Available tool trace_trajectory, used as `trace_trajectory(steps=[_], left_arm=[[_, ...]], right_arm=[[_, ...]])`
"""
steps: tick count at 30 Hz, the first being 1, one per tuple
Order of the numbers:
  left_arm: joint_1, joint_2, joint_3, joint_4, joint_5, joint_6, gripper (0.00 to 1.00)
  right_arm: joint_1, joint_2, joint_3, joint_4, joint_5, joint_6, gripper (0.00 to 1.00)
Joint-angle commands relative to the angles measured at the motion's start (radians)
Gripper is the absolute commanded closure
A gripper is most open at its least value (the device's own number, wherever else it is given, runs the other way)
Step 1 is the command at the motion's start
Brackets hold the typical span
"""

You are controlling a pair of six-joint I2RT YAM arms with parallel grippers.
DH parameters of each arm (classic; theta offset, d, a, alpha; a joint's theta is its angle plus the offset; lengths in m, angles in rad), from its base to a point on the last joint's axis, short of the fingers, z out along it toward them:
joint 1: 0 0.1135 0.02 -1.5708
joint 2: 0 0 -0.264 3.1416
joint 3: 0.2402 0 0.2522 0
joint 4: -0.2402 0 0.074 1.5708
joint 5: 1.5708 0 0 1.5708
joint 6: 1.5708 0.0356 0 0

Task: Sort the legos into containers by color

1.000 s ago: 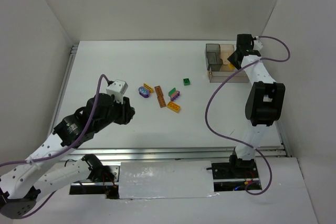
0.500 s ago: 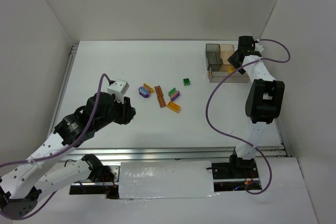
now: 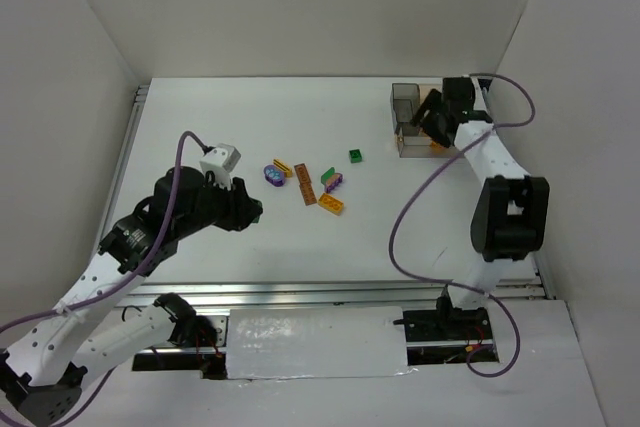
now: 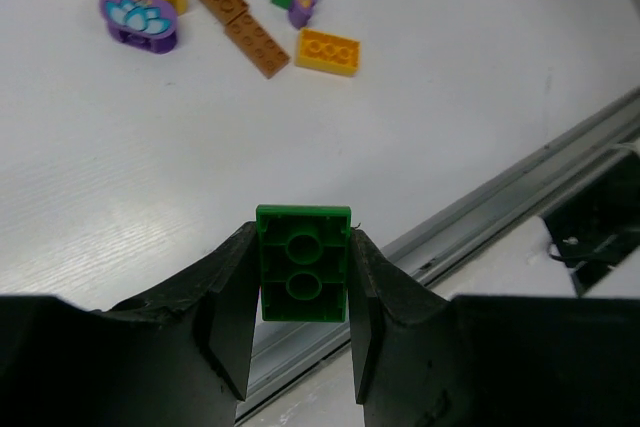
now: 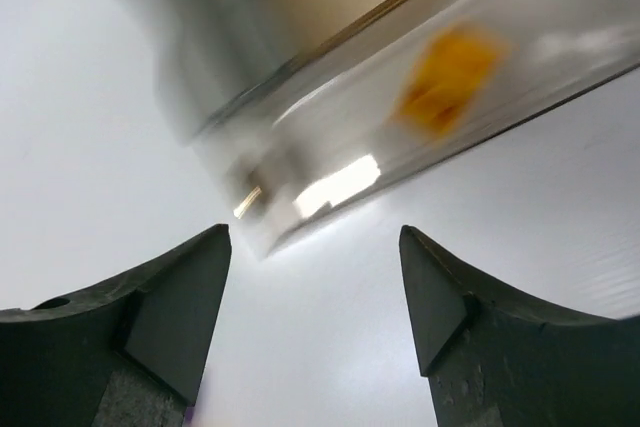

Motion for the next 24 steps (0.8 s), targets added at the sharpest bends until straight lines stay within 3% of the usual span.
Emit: trace_trajectory(steps=[1,3,5,9,13,16,24], left_arm=[[0.089,0.002,0.002,0.130,0.270,0.001,1.00],[0.121,0.013,-0.004,0.206,0.466,-0.004,1.00],[0.154,0.024,-0.010,0.280,0.569,-0.020,1.00],[0.171,0.019,-0.052,0.468,0.821,-0.100,1.00],[0.169,-0.008,-0.121,0.726,0.913,-0.258,1.00],[0.171,-0.016,-0.151,0.927,1.013,-0.376,1.00],[0.169,-0.017,-0.153,0.912,0.924,-0.393,1.00]], right_arm=[[0.152,-0.277,-0.134,0.195,-0.460,-0.149,0.24],[0.198,-0.381,-0.228,0.237,-0.692,-0.161,0.22],[0.296,-0.477,-0.310,0.359,-0.841,-0.106,0.16],[0.494,-0.619,-0.515,0.563,-0.910,0.016,0.16],[0.564,-0.760,-0.700,0.907,-1.021,0.148,0.16],[0.579,-0.817,-0.783,1.052,-1.069,0.242,0.16],[0.776,-0.891,-0.775,0.996,-0.962,0.196,0.17]])
